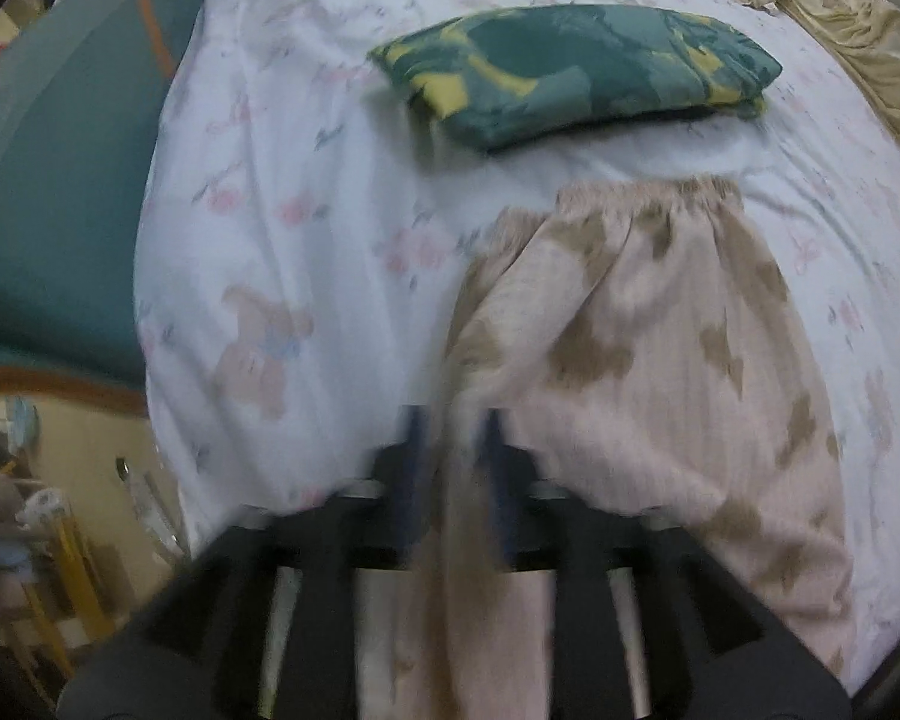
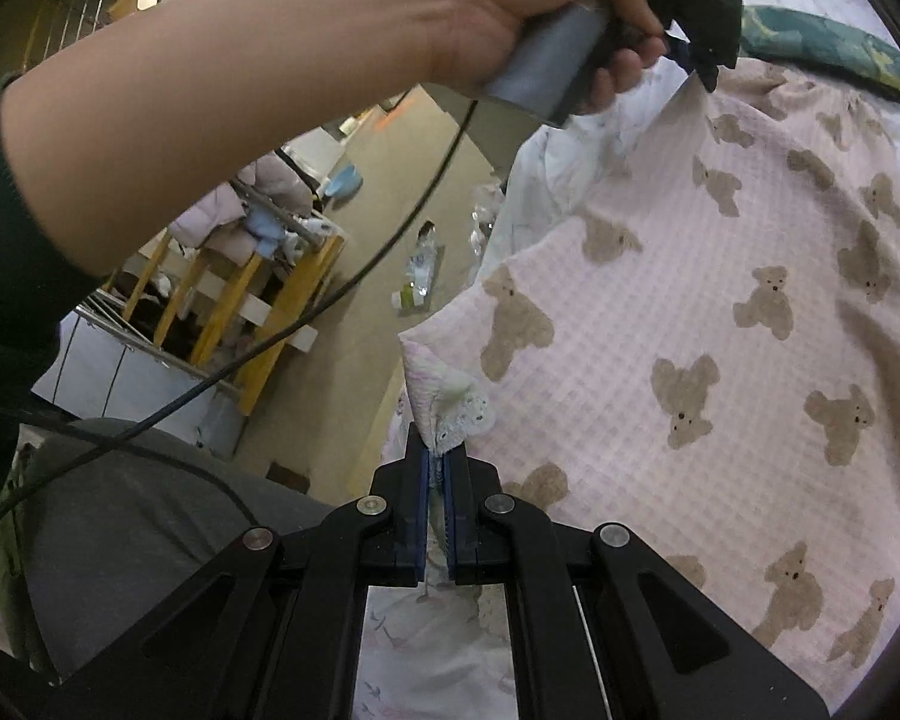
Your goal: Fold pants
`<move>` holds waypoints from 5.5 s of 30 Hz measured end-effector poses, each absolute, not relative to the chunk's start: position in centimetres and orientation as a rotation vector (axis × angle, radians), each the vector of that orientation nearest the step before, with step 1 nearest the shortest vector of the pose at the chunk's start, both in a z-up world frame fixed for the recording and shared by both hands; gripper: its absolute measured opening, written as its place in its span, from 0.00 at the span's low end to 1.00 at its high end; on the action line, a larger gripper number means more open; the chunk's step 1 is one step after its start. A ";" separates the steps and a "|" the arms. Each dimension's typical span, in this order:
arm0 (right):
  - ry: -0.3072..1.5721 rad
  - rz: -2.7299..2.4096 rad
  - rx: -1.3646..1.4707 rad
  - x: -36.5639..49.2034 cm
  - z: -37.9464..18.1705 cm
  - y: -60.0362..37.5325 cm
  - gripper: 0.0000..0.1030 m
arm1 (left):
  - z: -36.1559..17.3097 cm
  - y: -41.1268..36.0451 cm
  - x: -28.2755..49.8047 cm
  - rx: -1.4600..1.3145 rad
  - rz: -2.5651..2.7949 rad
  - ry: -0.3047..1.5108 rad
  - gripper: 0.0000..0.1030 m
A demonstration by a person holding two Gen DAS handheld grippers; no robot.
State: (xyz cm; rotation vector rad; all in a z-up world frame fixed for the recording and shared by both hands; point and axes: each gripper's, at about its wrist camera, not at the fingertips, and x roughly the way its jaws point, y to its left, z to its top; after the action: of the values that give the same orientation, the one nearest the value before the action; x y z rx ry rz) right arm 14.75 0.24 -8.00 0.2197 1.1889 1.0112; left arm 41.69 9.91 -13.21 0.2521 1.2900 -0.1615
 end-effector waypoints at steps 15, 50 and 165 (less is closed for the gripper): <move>1.316 1.052 0.154 13.0 -12.2 7.9 0.19 | -11.3 23.7 21.9 -0.062 -0.304 1.370 0.81; 1.372 0.540 0.680 11.9 -17.6 -18.3 0.73 | -10.5 17.2 13.4 0.360 -0.236 1.543 0.00; 1.764 0.545 0.331 9.0 -9.2 -30.2 0.14 | -11.7 6.4 3.5 -0.160 -0.102 1.555 0.02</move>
State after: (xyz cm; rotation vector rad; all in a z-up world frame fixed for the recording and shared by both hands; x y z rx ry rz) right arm 8.99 -30.24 -9.25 0.3308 1.7642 0.5446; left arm 3.50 6.45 -11.73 -0.1598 1.5547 -0.1024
